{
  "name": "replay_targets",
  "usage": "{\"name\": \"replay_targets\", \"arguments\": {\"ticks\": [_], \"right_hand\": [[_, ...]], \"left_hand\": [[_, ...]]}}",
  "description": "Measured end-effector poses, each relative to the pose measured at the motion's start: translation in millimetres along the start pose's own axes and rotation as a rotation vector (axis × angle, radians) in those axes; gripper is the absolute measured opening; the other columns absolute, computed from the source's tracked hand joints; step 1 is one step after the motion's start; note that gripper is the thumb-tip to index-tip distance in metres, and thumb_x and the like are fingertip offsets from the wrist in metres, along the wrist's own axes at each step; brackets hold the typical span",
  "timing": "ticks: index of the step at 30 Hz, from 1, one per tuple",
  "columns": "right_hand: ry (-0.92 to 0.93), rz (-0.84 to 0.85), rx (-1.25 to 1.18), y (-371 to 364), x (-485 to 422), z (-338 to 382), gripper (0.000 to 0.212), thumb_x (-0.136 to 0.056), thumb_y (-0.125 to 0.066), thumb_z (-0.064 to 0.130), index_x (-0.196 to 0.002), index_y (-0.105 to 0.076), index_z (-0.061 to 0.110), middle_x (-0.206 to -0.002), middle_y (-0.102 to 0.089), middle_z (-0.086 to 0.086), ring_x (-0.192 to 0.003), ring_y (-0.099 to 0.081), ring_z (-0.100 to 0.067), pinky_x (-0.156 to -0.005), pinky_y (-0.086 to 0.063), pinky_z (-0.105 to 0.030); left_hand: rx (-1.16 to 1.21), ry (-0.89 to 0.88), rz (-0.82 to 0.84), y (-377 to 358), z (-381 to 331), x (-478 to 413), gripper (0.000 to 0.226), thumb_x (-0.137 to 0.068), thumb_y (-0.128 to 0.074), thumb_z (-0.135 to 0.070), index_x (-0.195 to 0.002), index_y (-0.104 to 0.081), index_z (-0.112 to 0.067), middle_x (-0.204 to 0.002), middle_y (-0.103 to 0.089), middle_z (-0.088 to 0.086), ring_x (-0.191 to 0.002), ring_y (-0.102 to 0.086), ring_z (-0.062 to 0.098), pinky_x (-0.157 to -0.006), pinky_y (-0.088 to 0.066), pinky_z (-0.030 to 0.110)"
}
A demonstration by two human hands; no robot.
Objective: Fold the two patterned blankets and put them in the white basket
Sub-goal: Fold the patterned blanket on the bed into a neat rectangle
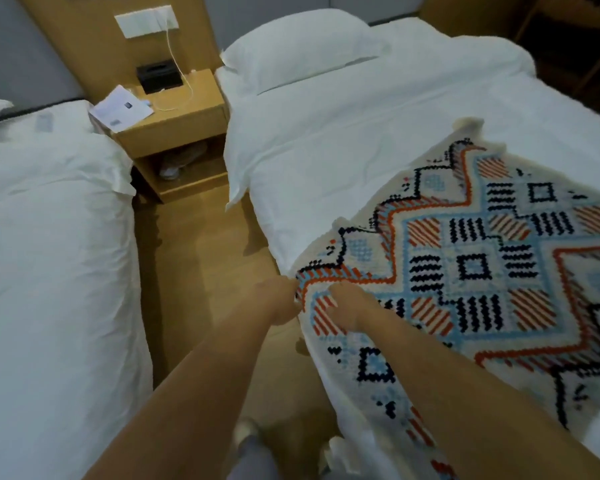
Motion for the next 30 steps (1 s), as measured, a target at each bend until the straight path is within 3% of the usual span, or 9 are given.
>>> {"name": "replay_targets", "arguments": {"ticks": [6,10,14,18,22,24,26,30], "right_hand": [[-0.131,-0.051,0.068,-6.8,-86.2,0.6,0.037,-0.094,-0.045,0.029,-0.126,-0.044,0.01,-0.13,-0.044,-0.012,-0.118,-0.041,-0.029,-0.098,-0.037,-0.038],[-0.212,-0.02,0.041,-23.6,-149.5,5.6,0.034,-0.094,-0.044,0.024,-0.124,-0.044,0.009,-0.13,-0.044,-0.012,-0.118,-0.04,-0.029,-0.098,-0.037,-0.039],[-0.218,-0.033,0.014,-34.8,-194.3,9.6,0.034,-0.093,-0.046,0.017,-0.126,-0.045,0.009,-0.132,-0.043,-0.01,-0.117,-0.042,-0.028,-0.095,-0.042,-0.039],[-0.213,-0.028,-0.02,-38.5,-233.8,-7.1,0.052,-0.091,-0.048,0.007,-0.14,-0.03,0.01,-0.153,-0.021,-0.007,-0.125,-0.041,-0.028,-0.094,-0.043,-0.036],[-0.204,0.025,0.154,-38.3,-269.8,-23.6,0.08,-0.085,-0.05,-0.007,-0.148,-0.01,0.018,-0.158,0.002,-0.001,-0.123,-0.045,-0.028,-0.077,-0.044,-0.033],[-0.227,0.104,0.227,-40.1,-280.4,-29.1,0.072,-0.082,-0.055,-0.006,-0.144,-0.021,0.013,-0.154,-0.014,-0.009,-0.118,-0.047,-0.03,-0.079,-0.046,-0.036],[-0.215,0.158,0.293,-38.0,-287.4,-31.2,0.051,-0.081,-0.059,-0.003,-0.127,-0.039,0.008,-0.132,-0.039,-0.014,-0.108,-0.052,-0.03,-0.074,-0.045,-0.036],[-0.191,0.108,0.3,-9.6,-301.3,-39.4,0.026,-0.088,-0.049,-0.003,-0.112,-0.051,0.006,-0.119,-0.048,-0.014,-0.107,-0.052,-0.03,-0.073,-0.043,-0.034]], "left_hand": [[0.015,-0.111,0.103,-28.2,52.7,-98.9,0.039,-0.097,-0.039,-0.03,-0.131,-0.043,-0.012,-0.136,-0.048,0.01,-0.121,-0.048,0.026,-0.095,-0.041,0.034],[0.033,-0.172,0.157,-49.8,87.3,-162.2,0.033,-0.095,-0.042,-0.029,-0.123,-0.048,-0.013,-0.126,-0.055,0.01,-0.111,-0.054,0.025,-0.08,-0.041,0.03],[0.119,-0.167,0.154,-57.3,106.6,-211.4,0.034,-0.096,-0.041,-0.029,-0.126,-0.043,-0.011,-0.126,-0.053,0.012,-0.11,-0.053,0.027,-0.084,-0.045,0.034],[0.243,-0.093,0.148,-78.2,112.5,-252.5,0.035,-0.097,-0.042,-0.028,-0.126,-0.037,-0.009,-0.123,-0.053,0.015,-0.106,-0.054,0.029,-0.076,-0.044,0.034],[0.487,-0.037,0.186,-101.0,107.5,-283.2,0.051,-0.093,-0.049,-0.028,-0.136,-0.031,-0.007,-0.13,-0.05,0.014,-0.114,-0.051,0.03,-0.093,-0.046,0.044],[0.526,-0.026,0.165,-106.8,103.3,-291.8,0.039,-0.091,-0.052,-0.028,-0.122,-0.042,-0.008,-0.118,-0.056,0.013,-0.105,-0.054,0.03,-0.086,-0.048,0.046],[0.421,-0.018,0.105,-107.2,102.0,-298.0,0.024,-0.091,-0.05,-0.027,-0.103,-0.051,-0.007,-0.105,-0.059,0.014,-0.098,-0.055,0.03,-0.08,-0.049,0.045],[0.374,-0.065,-0.061,-81.1,98.6,-310.8,0.026,-0.095,-0.043,-0.026,-0.077,-0.049,-0.008,-0.09,-0.059,0.015,-0.087,-0.056,0.031,-0.067,-0.045,0.041]]}}
Point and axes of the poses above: each hand's wrist, its own x-axis away from the middle knuckle, its own y-axis out of the back of the hand, z = x × y, the point moved 5 cm from there along -x, towards the middle knuckle
